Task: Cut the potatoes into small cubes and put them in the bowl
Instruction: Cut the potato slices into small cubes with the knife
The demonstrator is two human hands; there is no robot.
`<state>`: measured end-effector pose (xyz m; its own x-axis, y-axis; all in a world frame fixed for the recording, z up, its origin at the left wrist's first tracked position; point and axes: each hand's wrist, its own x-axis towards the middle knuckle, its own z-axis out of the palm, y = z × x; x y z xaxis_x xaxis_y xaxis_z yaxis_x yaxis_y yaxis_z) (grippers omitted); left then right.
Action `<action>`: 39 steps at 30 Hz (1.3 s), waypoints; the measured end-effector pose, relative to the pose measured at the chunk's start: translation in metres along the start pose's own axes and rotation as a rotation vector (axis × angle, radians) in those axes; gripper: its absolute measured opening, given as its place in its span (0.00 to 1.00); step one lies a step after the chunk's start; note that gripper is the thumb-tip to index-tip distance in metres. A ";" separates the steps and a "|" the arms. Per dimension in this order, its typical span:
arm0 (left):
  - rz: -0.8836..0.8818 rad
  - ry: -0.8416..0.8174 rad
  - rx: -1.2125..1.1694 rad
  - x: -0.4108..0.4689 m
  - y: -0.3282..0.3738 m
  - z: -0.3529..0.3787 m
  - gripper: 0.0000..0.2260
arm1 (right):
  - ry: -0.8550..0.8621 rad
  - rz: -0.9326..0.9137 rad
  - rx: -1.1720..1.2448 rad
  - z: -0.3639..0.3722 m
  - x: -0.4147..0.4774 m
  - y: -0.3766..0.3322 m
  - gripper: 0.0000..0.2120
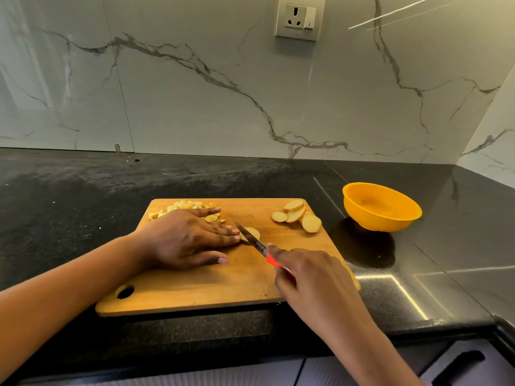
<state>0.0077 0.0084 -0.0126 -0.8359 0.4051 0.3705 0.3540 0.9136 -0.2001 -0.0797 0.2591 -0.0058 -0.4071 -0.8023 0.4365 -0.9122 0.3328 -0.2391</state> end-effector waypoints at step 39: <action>-0.297 -0.568 -0.552 0.072 -0.021 -0.019 0.21 | 0.417 0.304 0.423 0.011 0.041 0.052 0.18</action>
<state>-0.0517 0.0188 0.0354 -0.9581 0.2010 -0.2038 0.1175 0.9254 0.3603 -0.1438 0.2382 -0.0099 -0.7046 -0.4167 0.5744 -0.6917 0.2222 -0.6872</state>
